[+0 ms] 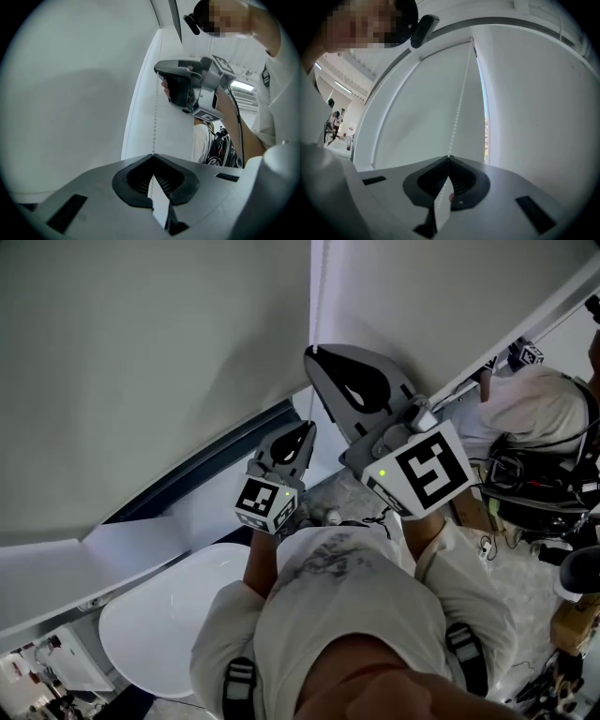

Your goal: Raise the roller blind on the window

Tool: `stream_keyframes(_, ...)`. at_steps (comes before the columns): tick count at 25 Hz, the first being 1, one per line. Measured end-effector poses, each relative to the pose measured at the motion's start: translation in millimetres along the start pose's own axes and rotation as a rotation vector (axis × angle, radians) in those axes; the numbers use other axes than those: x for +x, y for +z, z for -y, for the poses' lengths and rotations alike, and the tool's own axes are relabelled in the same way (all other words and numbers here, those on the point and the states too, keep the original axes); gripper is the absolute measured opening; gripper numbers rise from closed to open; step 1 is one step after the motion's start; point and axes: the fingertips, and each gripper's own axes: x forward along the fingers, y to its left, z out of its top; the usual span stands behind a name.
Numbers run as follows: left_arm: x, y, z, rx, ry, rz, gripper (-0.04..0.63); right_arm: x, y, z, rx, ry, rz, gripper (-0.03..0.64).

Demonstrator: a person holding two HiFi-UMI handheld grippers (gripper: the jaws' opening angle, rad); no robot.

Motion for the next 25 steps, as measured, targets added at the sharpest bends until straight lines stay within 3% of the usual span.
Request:
stream_keyframes(5,3,-10,-1,-0.013,0.003,-0.006,0.008,-5,-9,-1,0.082,0.009,0.031,0.061)
stream_keyframes(25,5,-101,-11,-0.051,0.023,-0.128,0.008,-21,-90,-17,0.045,-0.041,-0.035,0.061)
